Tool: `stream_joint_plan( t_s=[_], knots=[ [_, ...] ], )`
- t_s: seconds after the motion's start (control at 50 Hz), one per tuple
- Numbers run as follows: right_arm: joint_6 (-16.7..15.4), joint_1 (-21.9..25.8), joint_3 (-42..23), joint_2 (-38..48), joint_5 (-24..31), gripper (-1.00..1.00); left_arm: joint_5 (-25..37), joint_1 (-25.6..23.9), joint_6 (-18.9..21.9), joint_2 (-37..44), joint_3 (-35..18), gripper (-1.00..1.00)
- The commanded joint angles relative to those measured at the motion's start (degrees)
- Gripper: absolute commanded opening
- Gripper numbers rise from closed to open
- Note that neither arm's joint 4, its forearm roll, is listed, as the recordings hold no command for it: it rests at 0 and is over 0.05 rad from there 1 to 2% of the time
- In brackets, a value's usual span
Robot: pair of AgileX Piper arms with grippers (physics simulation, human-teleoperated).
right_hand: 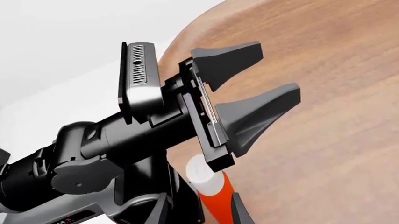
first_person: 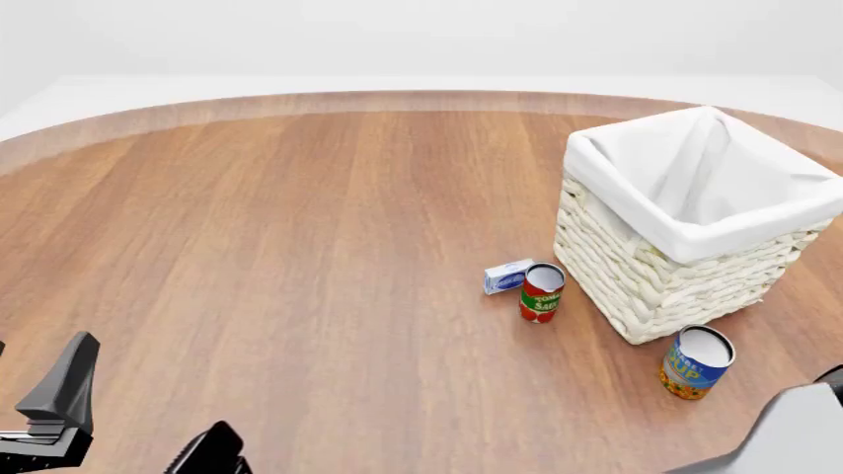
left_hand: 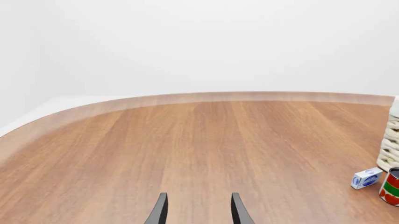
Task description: Pick up the ketchup, and put it in the basket.
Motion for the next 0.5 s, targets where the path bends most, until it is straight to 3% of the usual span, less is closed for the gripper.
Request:
stream_joint_plan(
  t_s=[0.02, 0.5],
  knots=[
    [0.19, -0.07, -1.75, 1.71, 0.35, 1.0, 0.0, 0.0, 0.0, 0.0, 0.0, 1.0],
    [-0.12, -0.33, -6.0, 4.77, 2.65, 1.0, 0.0, 0.0, 0.0, 0.0, 0.0, 1.0]
  ],
)
